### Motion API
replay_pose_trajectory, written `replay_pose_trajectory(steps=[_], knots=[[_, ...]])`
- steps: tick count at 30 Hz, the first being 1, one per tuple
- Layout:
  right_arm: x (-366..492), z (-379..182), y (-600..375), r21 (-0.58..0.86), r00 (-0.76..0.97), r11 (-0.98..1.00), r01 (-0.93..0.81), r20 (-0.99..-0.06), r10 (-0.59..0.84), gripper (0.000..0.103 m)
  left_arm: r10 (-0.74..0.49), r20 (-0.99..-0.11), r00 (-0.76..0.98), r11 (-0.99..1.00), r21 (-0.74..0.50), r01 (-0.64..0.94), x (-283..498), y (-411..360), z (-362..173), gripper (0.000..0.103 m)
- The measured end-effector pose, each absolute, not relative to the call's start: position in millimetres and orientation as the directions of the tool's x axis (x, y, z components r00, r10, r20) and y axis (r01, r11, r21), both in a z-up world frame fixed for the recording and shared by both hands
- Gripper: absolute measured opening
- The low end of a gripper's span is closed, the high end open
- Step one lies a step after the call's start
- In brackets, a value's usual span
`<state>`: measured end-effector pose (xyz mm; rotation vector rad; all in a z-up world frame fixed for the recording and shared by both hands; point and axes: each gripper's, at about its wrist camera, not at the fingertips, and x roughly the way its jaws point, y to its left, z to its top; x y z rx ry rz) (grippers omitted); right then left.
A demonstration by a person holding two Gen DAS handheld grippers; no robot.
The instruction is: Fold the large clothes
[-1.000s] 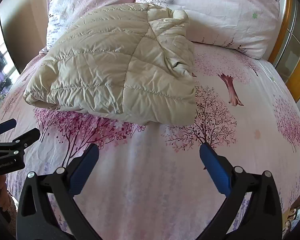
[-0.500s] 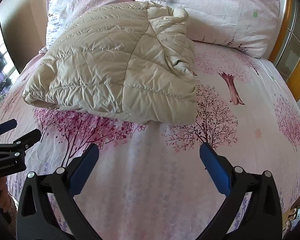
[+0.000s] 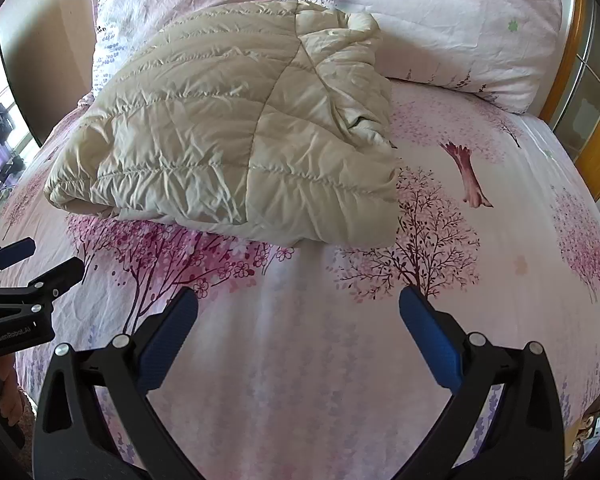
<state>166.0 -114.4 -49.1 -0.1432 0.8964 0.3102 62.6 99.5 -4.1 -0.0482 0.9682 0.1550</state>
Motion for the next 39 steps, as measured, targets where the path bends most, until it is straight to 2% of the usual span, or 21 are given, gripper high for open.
replay_pose_trajectory(steps=[39], knots=[[165.4, -55.6, -111.7, 0.012, 0.575, 0.946, -0.325, -0.791, 0.208, 0.101, 0.093, -0.835, 0.542, 0.989, 0.014, -0.149, 68.3, 102.7, -12.6, 0.102]])
